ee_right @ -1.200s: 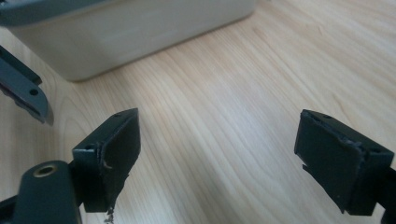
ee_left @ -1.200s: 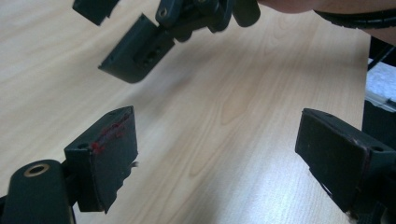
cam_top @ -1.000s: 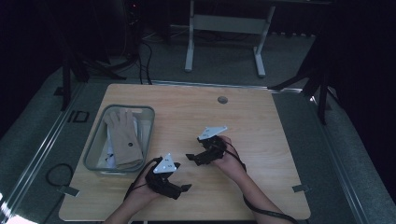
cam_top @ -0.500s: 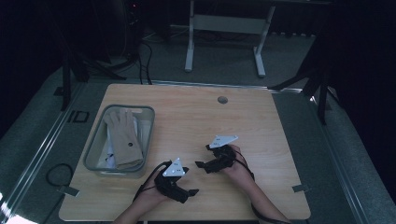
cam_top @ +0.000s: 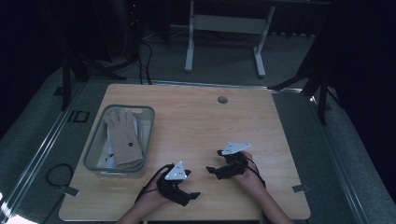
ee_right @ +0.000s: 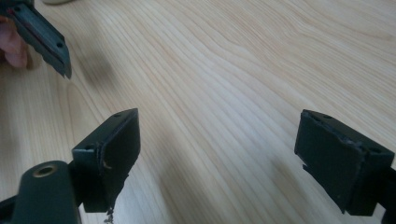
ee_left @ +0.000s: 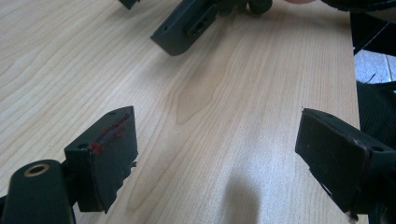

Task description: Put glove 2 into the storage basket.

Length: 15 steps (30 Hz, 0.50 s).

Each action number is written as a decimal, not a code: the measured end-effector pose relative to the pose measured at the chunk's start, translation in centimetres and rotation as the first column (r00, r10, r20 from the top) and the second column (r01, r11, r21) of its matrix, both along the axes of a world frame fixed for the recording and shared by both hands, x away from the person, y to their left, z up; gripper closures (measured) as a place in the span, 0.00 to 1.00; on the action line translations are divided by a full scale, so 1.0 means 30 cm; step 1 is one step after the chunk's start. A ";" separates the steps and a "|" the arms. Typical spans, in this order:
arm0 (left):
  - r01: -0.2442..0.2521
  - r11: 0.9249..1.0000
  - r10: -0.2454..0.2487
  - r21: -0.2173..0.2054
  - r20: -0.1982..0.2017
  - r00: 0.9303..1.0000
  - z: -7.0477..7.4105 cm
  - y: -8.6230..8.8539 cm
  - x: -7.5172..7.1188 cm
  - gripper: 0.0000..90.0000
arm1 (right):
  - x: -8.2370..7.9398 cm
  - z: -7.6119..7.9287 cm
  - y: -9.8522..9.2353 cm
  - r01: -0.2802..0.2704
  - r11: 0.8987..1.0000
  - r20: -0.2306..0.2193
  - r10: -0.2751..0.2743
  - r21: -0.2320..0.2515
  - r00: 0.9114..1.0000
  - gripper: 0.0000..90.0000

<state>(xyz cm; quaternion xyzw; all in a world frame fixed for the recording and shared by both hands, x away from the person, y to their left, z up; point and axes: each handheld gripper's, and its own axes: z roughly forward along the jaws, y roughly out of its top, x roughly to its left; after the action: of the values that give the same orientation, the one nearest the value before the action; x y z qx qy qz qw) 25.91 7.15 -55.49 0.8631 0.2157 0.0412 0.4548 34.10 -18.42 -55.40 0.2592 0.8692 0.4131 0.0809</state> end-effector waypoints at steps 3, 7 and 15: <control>-0.005 1.000 0.005 -0.010 0.004 1.000 -0.001 0.001 0.000 0.14 | -0.005 -0.005 -0.020 0.011 1.000 0.000 -0.011 0.004 1.000 0.16; 0.000 1.000 0.000 -0.012 0.006 1.000 -0.005 0.002 -0.005 0.14 | -0.001 -0.011 -0.030 0.022 1.000 0.003 -0.022 0.002 1.000 0.16; 0.023 1.000 -0.023 -0.016 0.018 1.000 -0.006 0.002 -0.012 0.14 | -0.001 -0.013 -0.031 0.030 1.000 0.008 -0.030 -0.009 1.000 0.16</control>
<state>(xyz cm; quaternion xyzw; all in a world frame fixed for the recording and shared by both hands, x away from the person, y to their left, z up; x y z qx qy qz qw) 25.55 7.20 -55.66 0.8614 0.2021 0.0421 0.4642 34.09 -19.36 -55.78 0.2701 0.8668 0.4090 0.0915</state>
